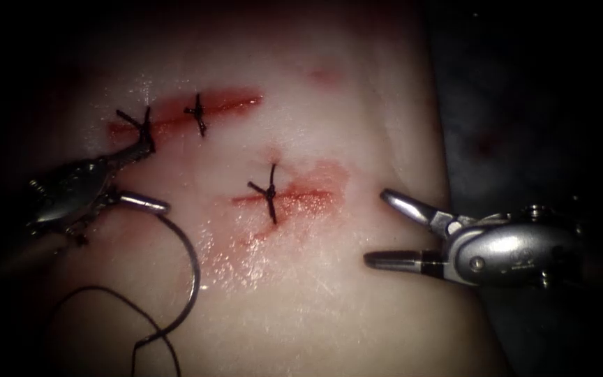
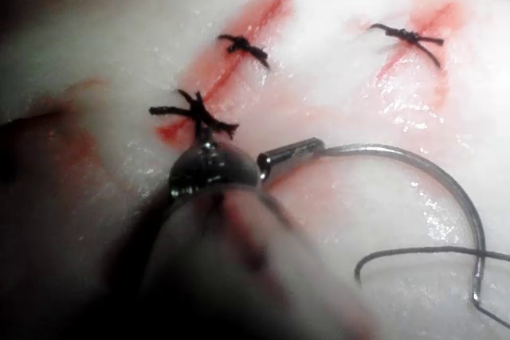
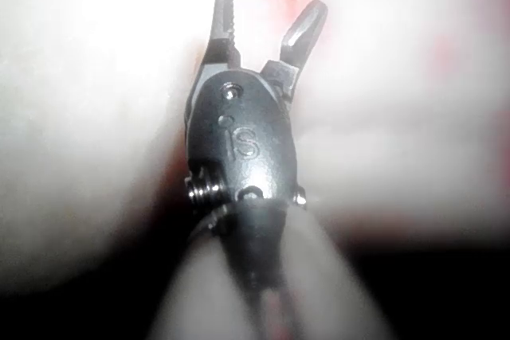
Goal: Wound Closure
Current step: Place suture off cut out of the way
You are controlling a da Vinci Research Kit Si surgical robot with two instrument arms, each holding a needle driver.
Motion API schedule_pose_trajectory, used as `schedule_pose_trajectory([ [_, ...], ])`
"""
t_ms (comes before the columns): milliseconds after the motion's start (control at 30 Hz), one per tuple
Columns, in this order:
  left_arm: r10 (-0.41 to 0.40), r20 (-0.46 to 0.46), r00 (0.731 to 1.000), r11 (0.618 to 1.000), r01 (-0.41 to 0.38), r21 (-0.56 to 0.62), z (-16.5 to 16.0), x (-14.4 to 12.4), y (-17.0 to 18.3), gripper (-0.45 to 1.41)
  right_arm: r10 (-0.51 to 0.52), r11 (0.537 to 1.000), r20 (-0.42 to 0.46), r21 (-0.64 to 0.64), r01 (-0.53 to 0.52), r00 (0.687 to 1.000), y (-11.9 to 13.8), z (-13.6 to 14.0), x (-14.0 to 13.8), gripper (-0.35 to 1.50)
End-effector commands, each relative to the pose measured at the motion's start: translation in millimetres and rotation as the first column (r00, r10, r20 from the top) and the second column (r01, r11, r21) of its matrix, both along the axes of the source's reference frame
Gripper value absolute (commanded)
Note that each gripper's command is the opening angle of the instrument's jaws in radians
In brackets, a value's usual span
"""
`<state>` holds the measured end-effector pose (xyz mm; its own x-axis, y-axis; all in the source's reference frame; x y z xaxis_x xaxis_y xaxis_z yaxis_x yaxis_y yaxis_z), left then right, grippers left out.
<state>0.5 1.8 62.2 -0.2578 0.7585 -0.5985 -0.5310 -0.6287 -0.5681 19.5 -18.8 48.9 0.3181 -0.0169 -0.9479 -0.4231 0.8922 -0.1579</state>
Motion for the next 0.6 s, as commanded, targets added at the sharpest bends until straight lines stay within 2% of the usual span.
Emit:
schedule_pose_trajectory([
  [33, 0.003, 0.003, 1.000, 1.000, -0.003, -0.003, 0.4, -0.5, 0.4, 0.81, -0.004, 1.000, -0.005, -0.001, 0.004, 1.000, 0.0, 0.6, 0.8, 1.42],
  [233, 0.041, -0.030, 0.999, 0.998, -0.043, -0.038, -3.0, -1.0, 0.4, 0.83, -0.007, 1.000, -0.005, 0.000, 0.007, 1.000, 0.0, 0.6, 1.0, 1.42],
  [333, 0.058, -0.061, 0.996, 0.996, -0.062, -0.067, -6.0, -1.7, -0.2, 0.84, -0.007, 1.000, -0.005, 0.000, 0.007, 1.000, 0.1, 0.6, 0.9, 1.42],
  [500, 0.112, -0.015, 0.994, 0.982, -0.113, -0.150, -10.1, -3.6, -1.5, 0.84, -0.004, 1.000, -0.007, 0.006, 0.004, 1.000, 0.2, 0.6, 1.0, 1.42],
  [533, 0.112, -0.015, 0.994, 0.982, -0.113, -0.150, -10.1, -3.6, -1.5, 0.84, -0.004, 1.000, -0.007, 0.006, 0.004, 1.000, 0.2, 0.6, 1.0, 1.42],
  [600, 0.143, 0.022, 0.989, 0.963, -0.134, -0.233, -12.4, -5.1, -2.1, 0.79, -0.004, 1.000, -0.011, 0.013, 0.004, 1.000, 0.3, 0.5, 1.1, 1.42],
])
